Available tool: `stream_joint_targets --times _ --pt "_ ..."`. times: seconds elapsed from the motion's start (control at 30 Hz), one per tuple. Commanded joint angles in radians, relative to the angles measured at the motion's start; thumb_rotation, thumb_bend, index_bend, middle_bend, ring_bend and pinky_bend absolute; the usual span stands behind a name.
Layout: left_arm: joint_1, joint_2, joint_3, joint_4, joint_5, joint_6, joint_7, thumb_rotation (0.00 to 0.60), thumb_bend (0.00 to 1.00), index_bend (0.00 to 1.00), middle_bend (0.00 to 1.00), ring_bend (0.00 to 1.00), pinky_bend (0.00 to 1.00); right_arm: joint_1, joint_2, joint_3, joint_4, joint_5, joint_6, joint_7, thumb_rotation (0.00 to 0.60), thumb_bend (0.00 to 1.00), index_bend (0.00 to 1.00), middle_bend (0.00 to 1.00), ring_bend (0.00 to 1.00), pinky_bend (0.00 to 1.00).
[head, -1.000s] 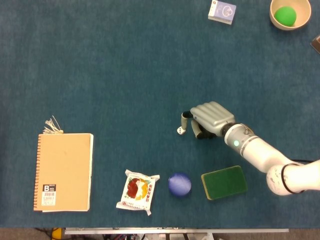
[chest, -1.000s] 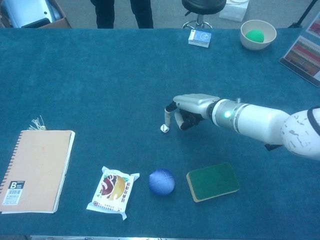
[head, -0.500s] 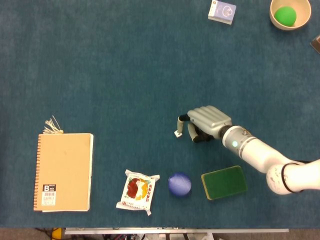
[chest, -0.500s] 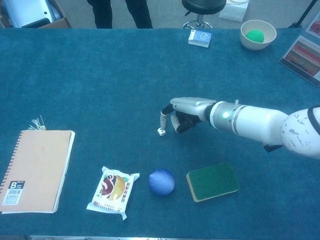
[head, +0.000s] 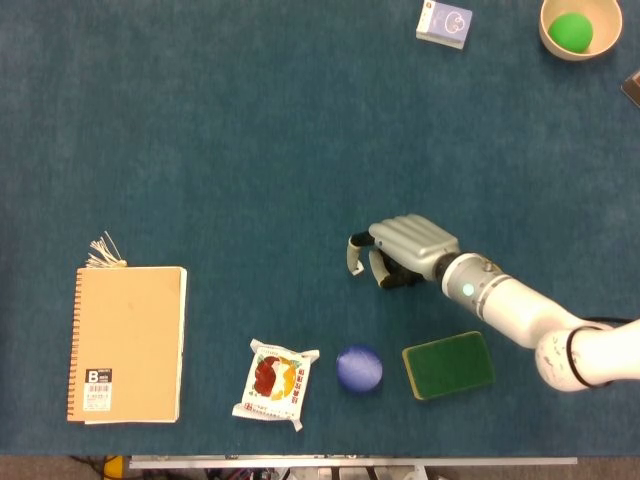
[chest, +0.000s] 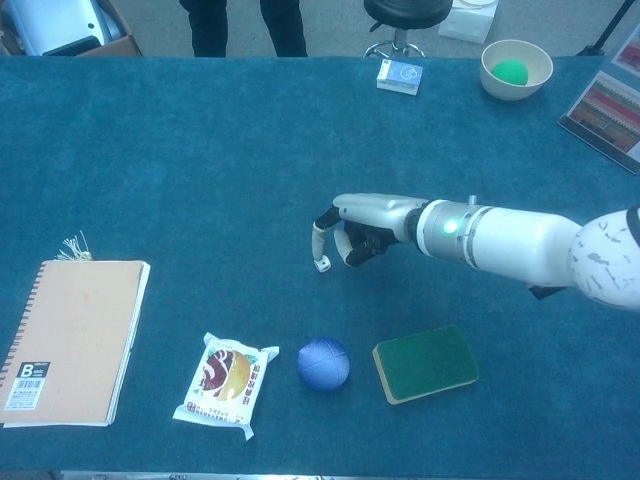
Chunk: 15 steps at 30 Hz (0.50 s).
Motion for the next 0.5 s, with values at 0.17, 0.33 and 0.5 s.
stream_joint_targets --times 0.17,0.33,0.5 --pt "0.000 0.000 0.000 0.000 -0.002 0.000 0.001 0.600 0.38 0.44 0.34 0.10 0.15 0.030 0.013 -0.034 -0.018 0.043 -0.003 -0.020 0.600 1.00 0.41 1.00 1.00 1.00" --pt "0.000 0.000 0.000 -0.001 -0.002 0.000 0.001 0.600 0.38 0.44 0.34 0.10 0.15 0.048 0.016 -0.052 -0.027 0.071 0.015 -0.039 0.600 1.00 0.41 1.00 1.00 1.00" --pt "-0.001 -0.001 0.000 0.000 -0.001 0.000 0.004 0.600 0.38 0.44 0.34 0.10 0.15 0.058 0.017 -0.068 -0.028 0.092 0.021 -0.044 0.600 1.00 0.41 1.00 1.00 1.00"
